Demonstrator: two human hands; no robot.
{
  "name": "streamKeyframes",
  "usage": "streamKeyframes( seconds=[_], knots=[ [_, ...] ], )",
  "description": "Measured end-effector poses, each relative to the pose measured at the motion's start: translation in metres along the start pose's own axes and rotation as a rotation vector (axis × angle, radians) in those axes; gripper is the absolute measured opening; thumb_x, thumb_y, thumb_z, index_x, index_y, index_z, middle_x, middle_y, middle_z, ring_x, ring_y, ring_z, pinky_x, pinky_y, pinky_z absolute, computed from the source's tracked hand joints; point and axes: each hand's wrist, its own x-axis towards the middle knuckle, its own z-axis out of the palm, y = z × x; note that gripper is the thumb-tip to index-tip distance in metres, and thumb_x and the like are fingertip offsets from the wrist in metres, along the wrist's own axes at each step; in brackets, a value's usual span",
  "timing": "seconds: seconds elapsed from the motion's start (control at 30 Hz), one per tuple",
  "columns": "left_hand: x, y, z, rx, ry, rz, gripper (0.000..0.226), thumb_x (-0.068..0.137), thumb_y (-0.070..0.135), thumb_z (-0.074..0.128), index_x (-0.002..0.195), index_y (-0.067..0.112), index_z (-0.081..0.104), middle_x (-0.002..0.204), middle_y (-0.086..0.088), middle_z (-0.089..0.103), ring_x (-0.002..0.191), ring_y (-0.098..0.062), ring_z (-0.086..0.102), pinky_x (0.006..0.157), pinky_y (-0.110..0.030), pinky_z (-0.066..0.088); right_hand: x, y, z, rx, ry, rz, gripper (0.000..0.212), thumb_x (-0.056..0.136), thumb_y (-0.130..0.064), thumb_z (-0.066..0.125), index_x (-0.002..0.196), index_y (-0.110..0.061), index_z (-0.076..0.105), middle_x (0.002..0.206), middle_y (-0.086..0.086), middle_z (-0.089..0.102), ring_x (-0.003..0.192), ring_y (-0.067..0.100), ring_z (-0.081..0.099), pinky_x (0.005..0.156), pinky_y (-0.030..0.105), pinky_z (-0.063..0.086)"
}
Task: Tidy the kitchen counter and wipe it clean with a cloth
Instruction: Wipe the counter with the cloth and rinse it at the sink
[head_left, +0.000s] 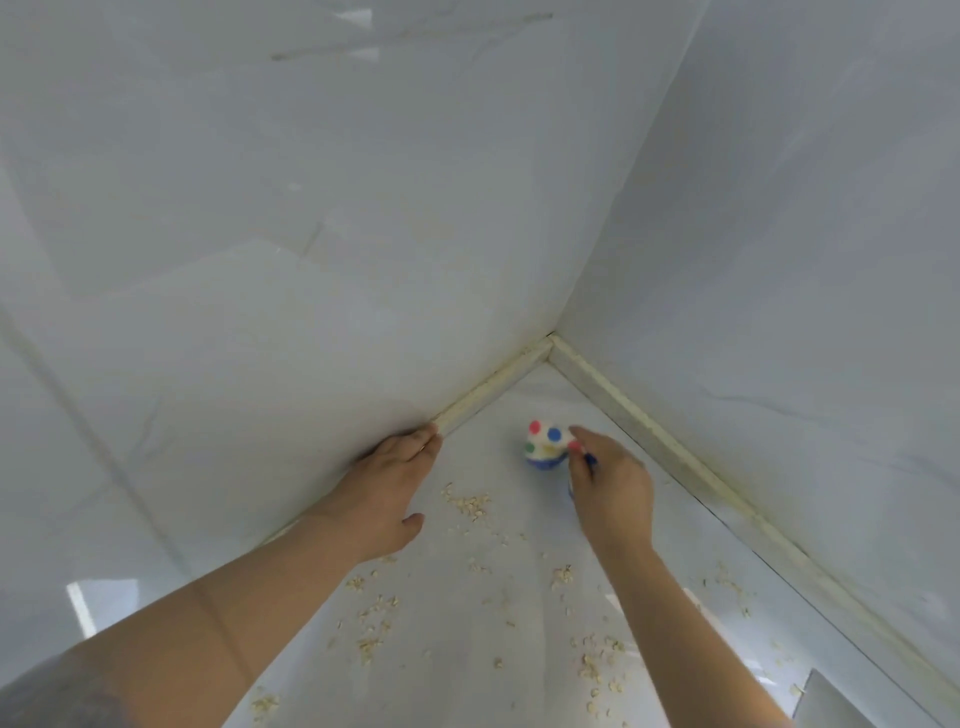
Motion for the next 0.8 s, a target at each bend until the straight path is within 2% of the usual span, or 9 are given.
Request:
streamKeyframes(
  seconds=[0.03,0.1,0.2,0.27,0.33,0.47,0.57,0.7,0.8],
  knots=[
    [-0.001,0.001,0.000,-0.006,0.006,0.000,0.087,0.089,0.038,0.056,0.153,0.015,0.002,0.161,0.002,-0.003,0.147,-0.015,0.007,0.119,-0.023,0.006,0.017,-0.002,-0.001,-0.035,-0.009,0.006,0.023,0.095,-0.021,0.050,0.107,-0.026,0.068,0.088,0.000,0.071,0.076,0.023,0.066,0.061,0.028,0.047],
    [-0.001,0.001,0.001,-0.014,0.021,0.002,0.088,0.088,0.037,0.058,0.153,0.014,0.004,0.161,0.000,-0.001,0.147,-0.017,0.009,0.116,-0.021,0.004,0.049,-0.004,0.003,-0.103,-0.035,0.032,0.021,0.097,-0.024,0.046,0.101,-0.019,0.066,0.079,0.007,0.068,0.073,0.028,0.064,0.057,0.026,0.037],
    [-0.001,0.000,0.002,-0.003,0.025,0.004,0.089,0.087,0.037,0.059,0.153,0.014,0.003,0.161,0.000,0.002,0.147,-0.017,0.010,0.118,-0.024,0.006,0.083,-0.009,0.020,-0.200,-0.046,0.054,0.025,0.097,-0.023,0.045,0.104,-0.010,0.065,0.090,0.015,0.068,0.084,0.035,0.063,0.064,0.035,0.043],
    [0.000,-0.001,0.003,-0.004,0.029,0.004,0.088,0.086,0.036,0.060,0.153,0.014,0.007,0.161,-0.001,0.005,0.146,-0.018,0.014,0.118,-0.027,0.011,0.094,-0.009,0.035,-0.285,-0.089,0.070,0.027,0.097,-0.017,0.043,0.115,-0.010,0.062,0.102,0.015,0.068,0.093,0.035,0.062,0.072,0.037,0.048],
    [-0.001,-0.003,0.004,-0.003,0.031,0.001,0.088,0.082,0.035,0.063,0.152,0.012,0.015,0.160,-0.003,0.013,0.144,-0.021,0.022,0.117,-0.030,0.017,0.097,-0.006,0.049,-0.320,-0.123,0.090,0.030,0.096,-0.014,0.041,0.121,-0.011,0.058,0.107,0.016,0.067,0.098,0.035,0.062,0.074,0.038,0.049],
    [-0.003,-0.002,0.005,0.006,0.041,-0.002,0.089,0.078,0.034,0.067,0.151,0.010,0.022,0.158,-0.005,0.021,0.141,-0.024,0.030,0.115,-0.034,0.024,0.089,0.003,0.067,-0.170,-0.042,0.013,0.033,0.090,-0.008,0.049,0.121,-0.009,0.061,0.111,0.016,0.066,0.105,0.036,0.056,0.083,0.039,0.045],
    [-0.002,0.002,0.002,-0.008,0.030,-0.008,0.088,0.085,0.035,0.061,0.153,0.014,0.011,0.160,0.000,0.008,0.145,-0.018,0.016,0.119,-0.028,0.015,0.074,0.001,0.066,-0.095,-0.114,-0.113,0.036,0.085,-0.003,0.052,0.117,-0.013,0.065,0.108,0.014,0.068,0.103,0.035,0.058,0.086,0.039,0.047],
    [-0.001,0.004,-0.001,-0.014,0.017,-0.020,0.091,0.083,0.037,0.064,0.153,0.014,0.011,0.160,0.000,0.008,0.145,-0.019,0.016,0.118,-0.026,0.012,0.021,-0.018,0.056,0.095,-0.247,-0.298,0.038,0.078,-0.006,0.053,0.108,-0.021,0.071,0.099,0.003,0.071,0.092,0.024,0.062,0.083,0.033,0.050],
    [0.001,0.005,-0.002,0.011,-0.002,-0.032,0.092,0.085,0.041,0.061,0.153,0.015,0.005,0.161,0.002,0.001,0.146,-0.015,0.008,0.118,-0.021,0.005,-0.017,-0.023,0.049,0.136,-0.304,-0.304,0.034,0.083,-0.008,0.053,0.108,-0.022,0.071,0.102,0.000,0.071,0.094,0.020,0.062,0.084,0.029,0.048]
  ],
)
